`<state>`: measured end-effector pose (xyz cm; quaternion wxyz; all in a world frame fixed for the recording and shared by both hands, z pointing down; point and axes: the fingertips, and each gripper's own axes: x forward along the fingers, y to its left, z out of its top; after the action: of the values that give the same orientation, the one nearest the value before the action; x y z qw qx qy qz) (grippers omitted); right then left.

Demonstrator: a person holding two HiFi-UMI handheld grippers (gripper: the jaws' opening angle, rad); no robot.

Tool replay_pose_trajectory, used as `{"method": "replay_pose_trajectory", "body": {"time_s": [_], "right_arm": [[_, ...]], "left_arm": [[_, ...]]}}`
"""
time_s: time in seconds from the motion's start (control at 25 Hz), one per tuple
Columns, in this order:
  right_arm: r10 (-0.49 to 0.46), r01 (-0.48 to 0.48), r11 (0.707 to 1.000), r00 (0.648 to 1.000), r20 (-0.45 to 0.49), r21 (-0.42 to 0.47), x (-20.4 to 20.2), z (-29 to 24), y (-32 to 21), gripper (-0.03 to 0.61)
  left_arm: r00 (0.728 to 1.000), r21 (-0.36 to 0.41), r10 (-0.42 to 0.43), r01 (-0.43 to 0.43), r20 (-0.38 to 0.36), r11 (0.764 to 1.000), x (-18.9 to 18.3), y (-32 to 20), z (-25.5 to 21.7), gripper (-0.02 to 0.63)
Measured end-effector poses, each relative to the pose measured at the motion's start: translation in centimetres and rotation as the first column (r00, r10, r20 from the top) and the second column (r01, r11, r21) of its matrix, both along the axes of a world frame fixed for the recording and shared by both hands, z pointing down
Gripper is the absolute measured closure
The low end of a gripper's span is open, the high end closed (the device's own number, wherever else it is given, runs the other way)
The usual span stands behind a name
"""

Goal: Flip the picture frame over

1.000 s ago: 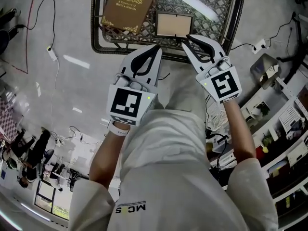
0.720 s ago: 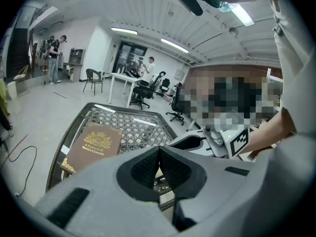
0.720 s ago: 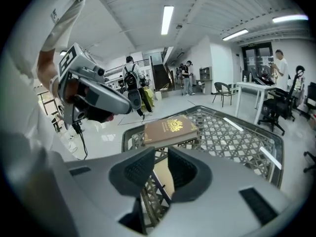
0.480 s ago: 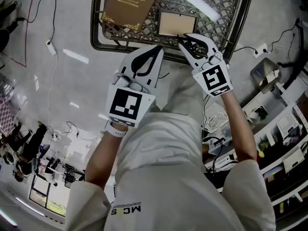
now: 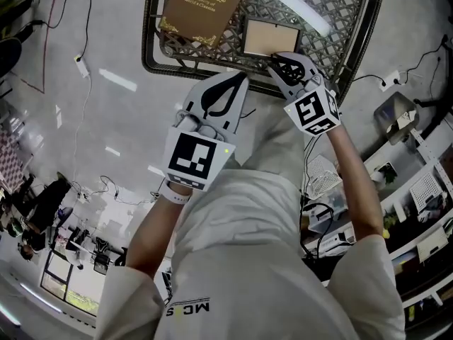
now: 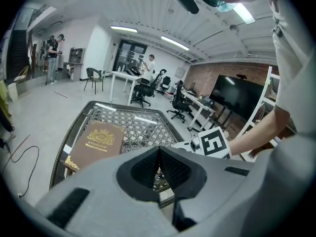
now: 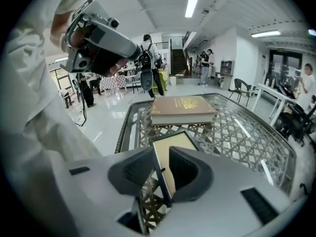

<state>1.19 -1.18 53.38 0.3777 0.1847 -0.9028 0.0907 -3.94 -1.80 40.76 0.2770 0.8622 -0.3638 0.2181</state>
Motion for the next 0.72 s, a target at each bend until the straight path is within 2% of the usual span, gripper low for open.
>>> {"method": "replay_pose_trajectory", "body": {"time_s": [0.36, 0.72], "right_arm": [[-0.077, 0.076, 0.997, 0.995, -0.066, -0.014, -0.3, 2.8, 0.5, 0.472], [-0.113, 0.109, 0.993, 0.987, -0.111, -0.042, 0.2, 5.0, 0.9, 0.477]], "left_arm": [[1.0, -0.001, -0.024, 0.024, -0.001, 1.0, -0.6, 0.0, 0.0, 0.594], [0.999, -0.01, -0.036, 0.036, -0.004, 0.999, -0.5, 0.0, 0.3, 0.594]]}}
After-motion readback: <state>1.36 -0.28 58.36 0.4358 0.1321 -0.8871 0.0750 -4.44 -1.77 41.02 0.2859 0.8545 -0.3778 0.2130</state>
